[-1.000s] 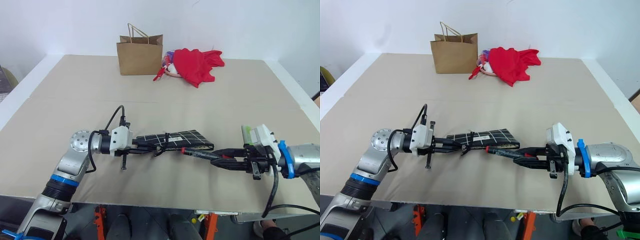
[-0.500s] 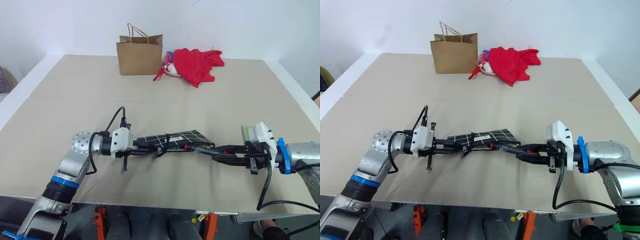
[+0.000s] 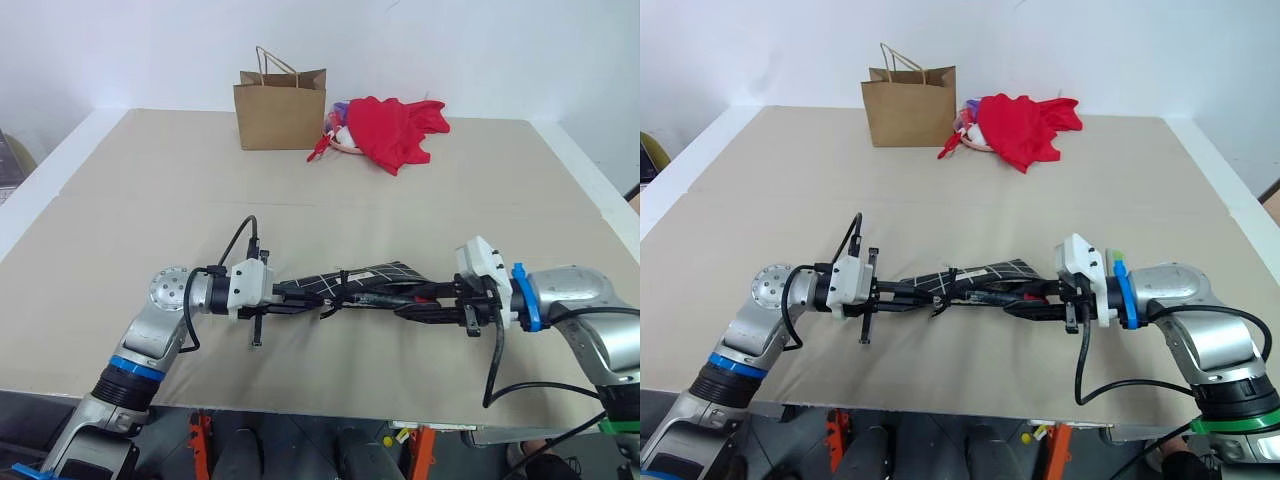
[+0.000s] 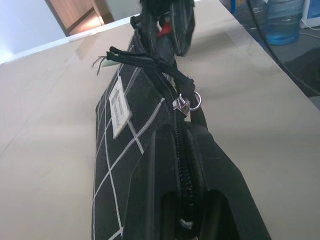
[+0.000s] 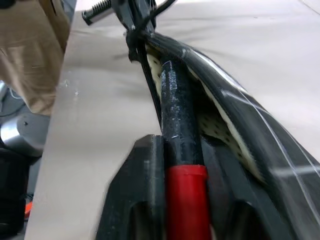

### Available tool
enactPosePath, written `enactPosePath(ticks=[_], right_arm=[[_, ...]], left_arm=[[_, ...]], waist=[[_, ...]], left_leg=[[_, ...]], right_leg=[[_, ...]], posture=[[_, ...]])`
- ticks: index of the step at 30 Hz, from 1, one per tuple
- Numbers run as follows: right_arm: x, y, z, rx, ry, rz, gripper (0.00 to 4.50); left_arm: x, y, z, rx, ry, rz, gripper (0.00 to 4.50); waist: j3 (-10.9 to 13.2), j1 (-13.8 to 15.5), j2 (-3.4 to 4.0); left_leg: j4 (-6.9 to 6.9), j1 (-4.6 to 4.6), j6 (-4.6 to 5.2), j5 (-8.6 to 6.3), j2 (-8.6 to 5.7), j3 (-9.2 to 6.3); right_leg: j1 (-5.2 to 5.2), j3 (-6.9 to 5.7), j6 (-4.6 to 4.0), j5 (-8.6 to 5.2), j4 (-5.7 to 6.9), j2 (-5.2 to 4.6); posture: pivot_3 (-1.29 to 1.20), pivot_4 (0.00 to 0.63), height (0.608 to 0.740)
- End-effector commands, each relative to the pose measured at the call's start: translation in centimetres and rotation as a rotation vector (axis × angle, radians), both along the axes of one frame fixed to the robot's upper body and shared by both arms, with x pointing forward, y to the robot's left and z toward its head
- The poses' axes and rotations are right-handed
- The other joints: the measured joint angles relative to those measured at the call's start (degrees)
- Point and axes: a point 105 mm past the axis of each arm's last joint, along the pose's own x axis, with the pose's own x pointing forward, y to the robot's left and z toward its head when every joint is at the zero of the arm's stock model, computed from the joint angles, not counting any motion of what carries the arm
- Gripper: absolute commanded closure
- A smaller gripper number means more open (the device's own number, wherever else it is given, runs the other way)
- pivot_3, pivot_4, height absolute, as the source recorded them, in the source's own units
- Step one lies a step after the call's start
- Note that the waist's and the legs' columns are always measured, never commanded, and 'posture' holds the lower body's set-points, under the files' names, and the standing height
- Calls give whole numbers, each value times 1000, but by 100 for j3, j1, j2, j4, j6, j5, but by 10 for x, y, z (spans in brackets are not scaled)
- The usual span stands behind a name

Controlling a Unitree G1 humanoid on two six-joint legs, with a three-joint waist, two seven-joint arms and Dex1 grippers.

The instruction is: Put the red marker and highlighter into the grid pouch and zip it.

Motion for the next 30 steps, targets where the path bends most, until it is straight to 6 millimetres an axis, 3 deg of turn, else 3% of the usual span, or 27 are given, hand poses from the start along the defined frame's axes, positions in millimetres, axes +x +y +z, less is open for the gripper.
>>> enactPosePath(ticks=[1,3,4,7,9,13,16,19,22,27,30], right_arm=[[-2,4,11,-6,-49,41,1284],[-4,3,11,-22,-64,57,313],[-9,2,13,-11,-51,71,54],[-18,-7,22,37,-28,64,54],[-18,-27,26,37,-13,-28,54],[1,-98,41,182,-37,-487,54],[10,-126,38,219,-115,-733,54],[17,-138,28,221,-181,-934,54],[23,-138,15,272,-200,-1106,54],[28,-134,-23,240,-136,-1258,54],[29,-146,-54,144,-80,-1382,54]], left_arm=[[-3,-4,9,-14,-42,-15,4500],[-3,-2,8,-12,-39,-7,4500],[-2,-1,8,-11,-37,0,4500],[0,3,7,-2,-33,16,4500],[2,7,7,0,-29,31,4500],[6,12,5,12,-23,47,4500],[6,12,5,14,-21,46,4500],[8,11,5,15,-22,43,4500],[9,10,5,16,-25,40,4500],[9,8,6,19,-35,27,4500],[10,5,10,14,-46,18,4500]], waist=[[0,1,0],[0,1,0],[0,0,0],[0,9,0],[0,13,0],[0,43,-2],[-1,37,-4],[-4,-25,2],[-6,-33,10],[-8,-19,10],[-8,-12,9]], left_leg=[[0,-1,0,0,0,0],[0,0,0,0,0,0],[0,0,0,0,0,0],[0,0,0,0,0,0],[1,-2,0,0,0,0],[3,-3,0,0,-1,0],[4,4,1,0,-2,0],[0,12,1,0,0,-1],[-1,12,1,1,-1,0],[-1,6,0,1,-2,-3],[-2,5,0,1,-3,-2]], right_leg=[[0,0,0,0,0,0],[0,0,0,0,0,0],[0,0,0,0,0,0],[0,0,0,-1,0,0],[0,0,1,-1,0,0],[1,-1,0,0,0,-1],[4,0,-1,2,0,-1],[6,0,-4,3,2,2],[6,4,-3,5,3,2],[4,3,-3,5,3,1],[4,3,-2,3,1,0]], posture=[[0,150,740],[0,150,740],[0,150,740],[0,150,740],[0,150,740],[0,150,740],[0,150,740],[0,150,740],[0,150,740],[0,150,740],[0,150,740]])
